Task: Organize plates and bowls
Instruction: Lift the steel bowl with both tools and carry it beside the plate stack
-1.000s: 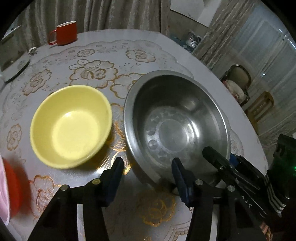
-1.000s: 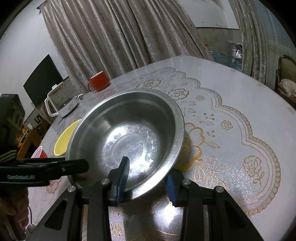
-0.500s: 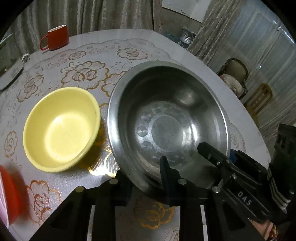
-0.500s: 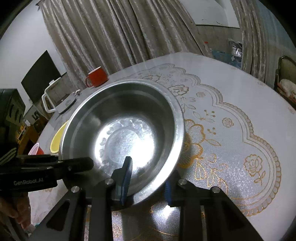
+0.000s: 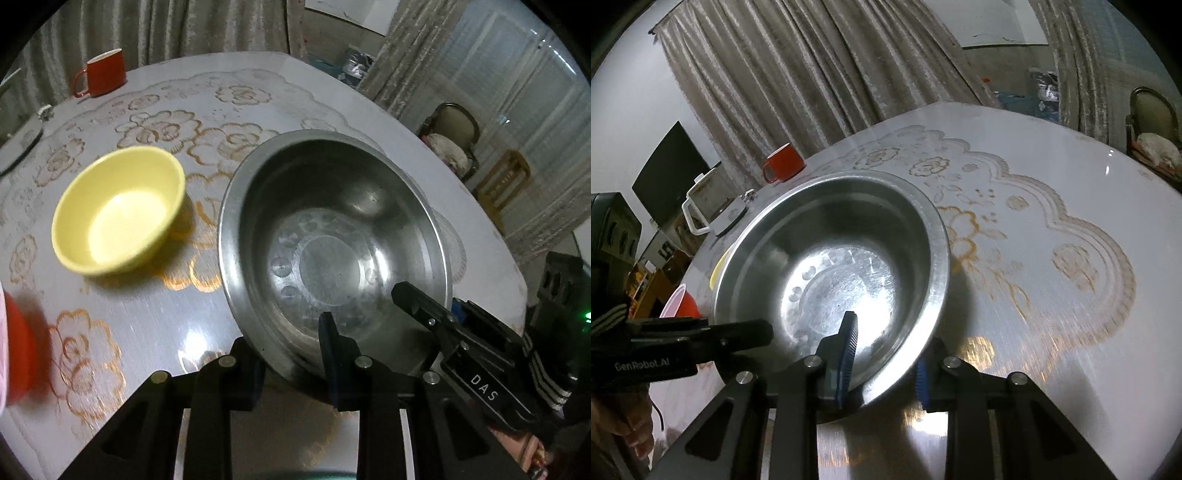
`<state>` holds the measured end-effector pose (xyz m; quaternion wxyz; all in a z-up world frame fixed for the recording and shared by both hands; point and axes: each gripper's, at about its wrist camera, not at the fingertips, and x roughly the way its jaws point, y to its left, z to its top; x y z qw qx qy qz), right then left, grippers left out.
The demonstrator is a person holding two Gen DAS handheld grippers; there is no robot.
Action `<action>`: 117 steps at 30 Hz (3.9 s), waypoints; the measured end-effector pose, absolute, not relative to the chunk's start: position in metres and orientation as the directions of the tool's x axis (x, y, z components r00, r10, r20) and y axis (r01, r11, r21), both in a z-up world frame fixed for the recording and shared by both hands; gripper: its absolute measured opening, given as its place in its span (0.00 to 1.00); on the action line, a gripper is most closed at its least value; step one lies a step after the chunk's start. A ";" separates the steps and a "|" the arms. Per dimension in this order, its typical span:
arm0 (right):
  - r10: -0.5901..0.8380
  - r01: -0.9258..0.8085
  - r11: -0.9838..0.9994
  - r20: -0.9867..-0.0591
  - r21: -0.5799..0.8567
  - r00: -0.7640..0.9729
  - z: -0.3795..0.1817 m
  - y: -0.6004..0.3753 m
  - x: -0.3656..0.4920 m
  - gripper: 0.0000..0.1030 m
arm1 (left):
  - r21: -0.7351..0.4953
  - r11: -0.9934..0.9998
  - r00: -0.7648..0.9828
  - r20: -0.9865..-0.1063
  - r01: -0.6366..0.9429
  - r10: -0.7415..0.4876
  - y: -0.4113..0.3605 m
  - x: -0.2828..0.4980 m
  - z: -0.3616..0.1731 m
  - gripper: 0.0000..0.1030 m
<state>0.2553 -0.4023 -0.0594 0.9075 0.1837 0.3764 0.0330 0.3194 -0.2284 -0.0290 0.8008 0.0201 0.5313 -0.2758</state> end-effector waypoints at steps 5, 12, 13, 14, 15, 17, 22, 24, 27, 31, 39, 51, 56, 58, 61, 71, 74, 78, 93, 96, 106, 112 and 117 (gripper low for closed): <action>0.208 0.082 0.923 -0.668 0.375 0.714 -0.052 -0.398 0.232 0.26 | -0.245 0.837 0.310 -0.848 0.489 -0.429 -0.225 0.298 -0.020 0.26; 0.199 0.078 0.924 -0.645 0.375 0.738 -0.034 -0.391 0.205 0.26 | -0.234 0.833 0.356 -0.822 0.501 -0.445 -0.216 0.269 -0.002 0.26; 0.201 0.075 0.924 -0.642 0.376 0.740 -0.032 -0.390 0.202 0.26 | -0.233 0.833 0.364 -0.817 0.502 -0.448 -0.214 0.264 0.000 0.26; 0.203 0.071 0.924 -0.639 0.376 0.742 -0.029 -0.389 0.199 0.26 | -0.234 0.832 0.370 -0.812 0.503 -0.452 -0.211 0.261 0.003 0.26; 0.205 0.067 0.924 -0.635 0.377 0.745 -0.027 -0.387 0.196 0.26 | -0.237 0.831 0.377 -0.805 0.503 -0.458 -0.207 0.257 0.005 0.26; 0.213 0.051 0.925 -0.626 0.376 0.750 -0.022 -0.383 0.189 0.26 | -0.243 0.831 0.385 -0.797 0.500 -0.465 -0.200 0.251 0.008 0.26; 0.240 0.013 0.927 -0.618 0.375 0.749 -0.014 -0.369 0.179 0.26 | -0.242 0.841 0.416 -0.782 0.484 -0.465 -0.183 0.237 0.013 0.26; 0.243 0.002 0.929 -0.617 0.369 0.749 -0.010 -0.362 0.175 0.26 | -0.237 0.847 0.435 -0.773 0.476 -0.461 -0.175 0.229 0.017 0.26; 0.258 -0.024 0.931 -0.611 0.364 0.748 -0.003 -0.352 0.169 0.26 | -0.239 0.853 0.460 -0.758 0.463 -0.462 -0.161 0.217 0.023 0.26; 0.284 -0.064 0.931 -0.604 0.359 0.744 0.005 -0.337 0.161 0.26 | -0.253 0.860 0.479 -0.744 0.443 -0.466 -0.137 0.197 0.029 0.27; 0.337 -0.132 0.925 -0.608 0.356 0.719 0.012 -0.304 0.144 0.26 | -0.284 0.875 0.512 -0.723 0.392 -0.464 -0.094 0.165 0.034 0.27; 0.416 -0.240 0.906 -0.628 0.349 0.658 0.013 -0.250 0.127 0.26 | -0.332 0.896 0.558 -0.702 0.295 -0.443 -0.032 0.120 0.027 0.27; 0.440 -0.280 0.897 -0.643 0.341 0.627 0.011 -0.225 0.120 0.26 | -0.335 0.906 0.572 -0.702 0.259 -0.424 -0.007 0.102 0.024 0.28; 0.454 -0.296 0.891 -0.649 0.344 0.610 0.009 -0.215 0.119 0.26 | -0.335 0.910 0.575 -0.706 0.244 -0.413 0.002 0.096 0.023 0.28; 0.474 -0.316 0.880 -0.656 0.353 0.587 0.006 -0.201 0.118 0.26 | -0.336 0.916 0.582 -0.709 0.218 -0.399 0.016 0.088 0.021 0.28; 0.520 -0.386 0.850 -0.682 0.358 0.514 -0.003 -0.158 0.116 0.26 | -0.352 0.926 0.585 -0.727 0.133 -0.361 0.057 0.063 0.006 0.28; 0.530 -0.409 0.841 -0.690 0.353 0.494 -0.005 -0.147 0.114 0.26 | -0.357 0.928 0.576 -0.738 0.108 -0.351 0.066 0.056 0.001 0.28; 0.540 -0.438 0.828 -0.708 0.350 0.455 -0.012 -0.129 0.113 0.26 | -0.360 0.931 0.570 -0.752 0.069 -0.332 0.081 0.050 -0.006 0.28; 0.536 -0.491 0.799 -0.780 0.347 0.323 -0.038 -0.084 0.115 0.28 | -0.365 0.931 0.520 -0.801 -0.030 -0.297 0.113 0.039 -0.038 0.32; 0.529 -0.491 0.800 -0.789 0.343 0.311 -0.040 -0.081 0.116 0.29 | -0.368 0.929 0.521 -0.799 -0.032 -0.299 0.113 0.039 -0.038 0.32; 0.527 -0.493 0.798 -0.799 0.347 0.290 -0.044 -0.075 0.114 0.35 | -0.366 0.930 0.521 -0.801 -0.038 -0.294 0.117 0.039 -0.035 0.32; 0.538 -0.488 0.790 -0.802 0.372 0.261 -0.043 -0.077 0.114 0.36 | -0.379 0.924 0.520 -0.798 -0.043 -0.303 0.119 0.039 -0.033 0.32; 0.558 -0.483 0.776 -0.797 0.405 0.229 -0.042 -0.082 0.108 0.36 | -0.403 0.914 0.522 -0.790 -0.048 -0.321 0.123 0.038 -0.031 0.32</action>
